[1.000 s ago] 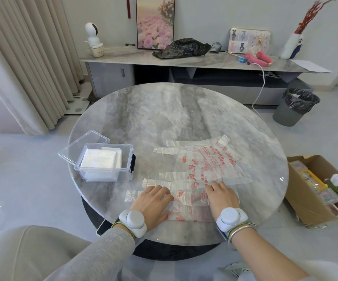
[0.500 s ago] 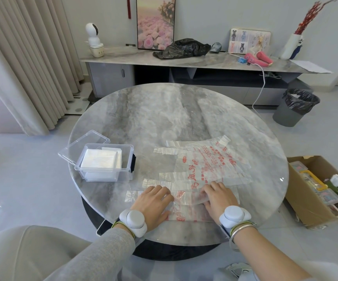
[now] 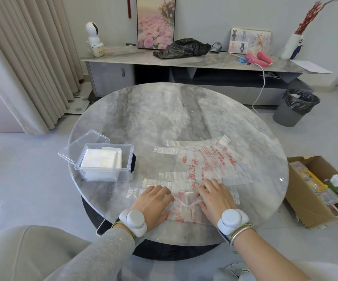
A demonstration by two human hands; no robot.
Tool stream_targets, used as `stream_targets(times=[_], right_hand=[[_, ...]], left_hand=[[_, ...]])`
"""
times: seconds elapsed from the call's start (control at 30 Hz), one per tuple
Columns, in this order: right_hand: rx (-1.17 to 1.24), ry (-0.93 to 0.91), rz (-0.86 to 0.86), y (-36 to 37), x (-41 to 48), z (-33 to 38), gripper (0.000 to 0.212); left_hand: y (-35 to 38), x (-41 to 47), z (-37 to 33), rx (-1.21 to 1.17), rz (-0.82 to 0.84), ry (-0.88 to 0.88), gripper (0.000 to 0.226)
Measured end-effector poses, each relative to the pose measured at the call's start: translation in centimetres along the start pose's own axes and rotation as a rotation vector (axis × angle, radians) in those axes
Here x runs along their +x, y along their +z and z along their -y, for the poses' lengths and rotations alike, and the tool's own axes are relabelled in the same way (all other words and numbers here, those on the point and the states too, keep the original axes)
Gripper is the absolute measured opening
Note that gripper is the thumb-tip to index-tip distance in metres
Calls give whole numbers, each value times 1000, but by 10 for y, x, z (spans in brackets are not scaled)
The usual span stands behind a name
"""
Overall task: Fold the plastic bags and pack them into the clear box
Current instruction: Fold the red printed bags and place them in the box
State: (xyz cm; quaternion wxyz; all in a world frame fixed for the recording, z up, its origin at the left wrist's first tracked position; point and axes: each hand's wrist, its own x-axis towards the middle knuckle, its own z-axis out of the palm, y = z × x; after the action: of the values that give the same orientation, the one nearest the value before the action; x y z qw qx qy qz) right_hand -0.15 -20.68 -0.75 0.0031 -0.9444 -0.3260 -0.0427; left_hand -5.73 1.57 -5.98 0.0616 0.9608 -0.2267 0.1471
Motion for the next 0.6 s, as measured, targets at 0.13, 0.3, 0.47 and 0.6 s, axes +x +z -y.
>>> stream_targets(times=[0.13,0.3,0.47,0.6], right_hand=[[-107,63,8,1,1,-7,39],[-224,264,140,-1,-4,-15,24],[-275,338,246,-8,-4,-18,39],[-87,226,135,-15,0,-11,42]], left_hand=[[1,0,1,-6,-3,-4,33],[0,0,0,-16,-14,-6,33],[-1,1,-1,-19,-10,-10,34],[-2,1,-2,-7,-2,-9,33]])
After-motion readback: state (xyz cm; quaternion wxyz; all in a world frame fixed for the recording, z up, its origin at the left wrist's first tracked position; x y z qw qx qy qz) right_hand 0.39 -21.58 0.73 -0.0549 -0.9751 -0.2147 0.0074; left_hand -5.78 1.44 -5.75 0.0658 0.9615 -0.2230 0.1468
